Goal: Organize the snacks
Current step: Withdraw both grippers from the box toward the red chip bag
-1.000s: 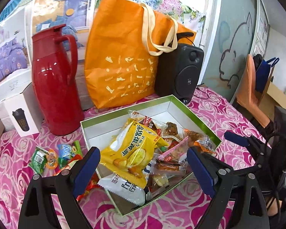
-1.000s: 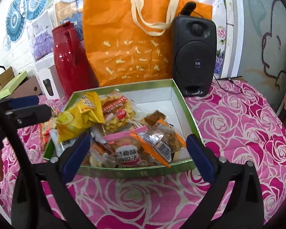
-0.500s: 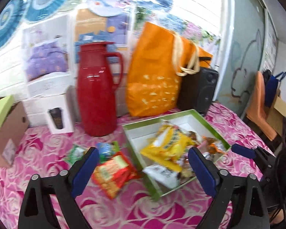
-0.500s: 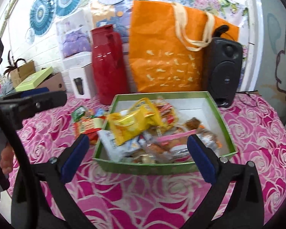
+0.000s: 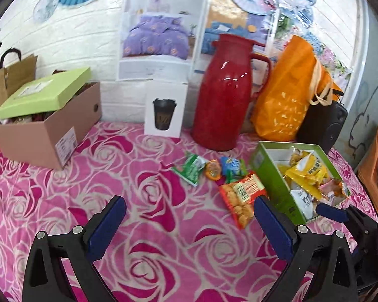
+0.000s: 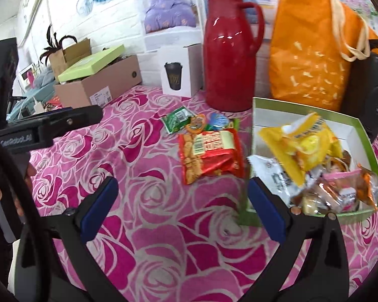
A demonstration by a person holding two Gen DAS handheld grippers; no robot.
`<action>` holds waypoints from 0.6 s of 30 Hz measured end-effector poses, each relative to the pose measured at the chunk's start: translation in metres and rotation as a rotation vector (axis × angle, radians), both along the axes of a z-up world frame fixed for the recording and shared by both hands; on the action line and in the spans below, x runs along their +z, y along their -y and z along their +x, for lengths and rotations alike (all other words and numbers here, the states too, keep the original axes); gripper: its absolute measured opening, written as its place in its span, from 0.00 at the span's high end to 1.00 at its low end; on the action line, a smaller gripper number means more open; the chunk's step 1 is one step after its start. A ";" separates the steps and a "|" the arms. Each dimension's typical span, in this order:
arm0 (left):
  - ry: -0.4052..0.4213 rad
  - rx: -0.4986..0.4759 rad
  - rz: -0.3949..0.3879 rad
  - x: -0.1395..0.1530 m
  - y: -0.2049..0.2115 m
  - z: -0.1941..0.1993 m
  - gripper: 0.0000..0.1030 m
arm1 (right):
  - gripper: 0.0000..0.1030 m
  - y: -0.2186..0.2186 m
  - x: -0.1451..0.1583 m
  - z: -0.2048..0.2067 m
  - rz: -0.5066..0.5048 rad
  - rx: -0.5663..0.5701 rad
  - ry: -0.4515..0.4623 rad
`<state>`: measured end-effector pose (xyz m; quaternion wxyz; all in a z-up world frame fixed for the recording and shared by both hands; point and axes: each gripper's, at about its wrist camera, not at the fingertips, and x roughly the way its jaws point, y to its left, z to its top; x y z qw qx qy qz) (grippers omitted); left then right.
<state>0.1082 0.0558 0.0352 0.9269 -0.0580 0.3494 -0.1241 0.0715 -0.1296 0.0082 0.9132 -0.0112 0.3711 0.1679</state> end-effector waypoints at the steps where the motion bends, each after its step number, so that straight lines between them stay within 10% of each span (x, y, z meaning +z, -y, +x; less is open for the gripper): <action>1: -0.005 0.001 -0.008 -0.001 -0.003 0.001 0.00 | 0.01 -0.008 -0.004 0.008 -0.007 0.002 -0.011; 18: -0.033 -0.018 -0.019 -0.015 -0.025 0.038 0.00 | 0.01 -0.043 -0.071 0.127 -0.299 -0.102 -0.094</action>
